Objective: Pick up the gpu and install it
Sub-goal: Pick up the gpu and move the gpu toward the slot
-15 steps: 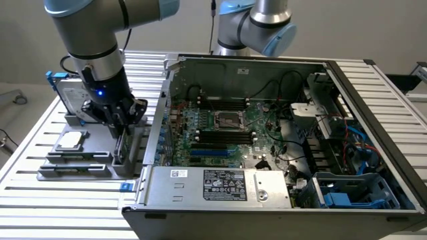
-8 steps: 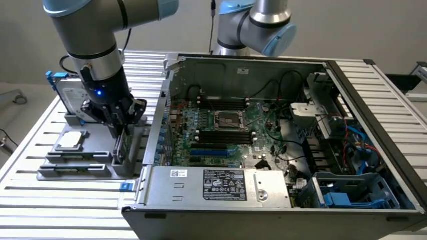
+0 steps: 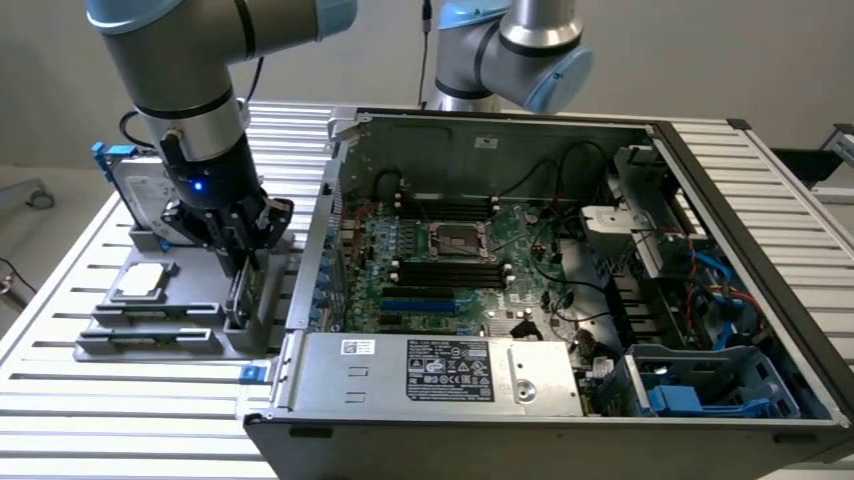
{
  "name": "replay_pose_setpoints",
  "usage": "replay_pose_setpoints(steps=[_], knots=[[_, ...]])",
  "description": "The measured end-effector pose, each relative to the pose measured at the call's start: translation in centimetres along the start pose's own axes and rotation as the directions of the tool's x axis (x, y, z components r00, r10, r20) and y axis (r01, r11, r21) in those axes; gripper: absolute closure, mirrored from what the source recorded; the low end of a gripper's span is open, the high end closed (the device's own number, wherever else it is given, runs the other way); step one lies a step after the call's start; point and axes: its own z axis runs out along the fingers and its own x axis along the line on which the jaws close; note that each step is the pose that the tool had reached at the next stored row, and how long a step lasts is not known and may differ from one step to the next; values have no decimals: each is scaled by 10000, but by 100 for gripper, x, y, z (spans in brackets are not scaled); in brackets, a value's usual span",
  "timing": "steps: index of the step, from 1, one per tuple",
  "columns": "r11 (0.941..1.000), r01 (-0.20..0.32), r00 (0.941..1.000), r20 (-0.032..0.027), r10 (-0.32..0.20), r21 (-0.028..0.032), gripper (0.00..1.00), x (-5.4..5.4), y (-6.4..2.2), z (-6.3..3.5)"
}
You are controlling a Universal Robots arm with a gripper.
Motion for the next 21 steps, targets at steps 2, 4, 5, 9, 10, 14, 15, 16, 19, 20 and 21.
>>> replay_pose_setpoints(steps=[2,4,5,9,10,14,15,16,19,20,21], knots=[[10000,0,10000,0,0,0,73,0,0,0],[10000,0,10000,0,0,0,73,0,0,0],[10000,0,10000,0,0,0,73,0,0,0],[10000,1,10000,9,-1,-18,73,2,0,-17],[10000,1,10000,18,-1,-28,73,3,1,-26],[10000,3,10000,70,-3,-61,73,7,2,-76],[10000,3,10000,89,-3,-68,73,9,3,-94],[10000,5,9999,112,-4,-78,73,9,3,-110],[9999,7,9999,172,-6,-103,73,11,4,-159],[9999,8,9998,193,-6,-111,73,12,5,-176],[9999,9,9998,213,-6,-118,73,13,5,-194]])
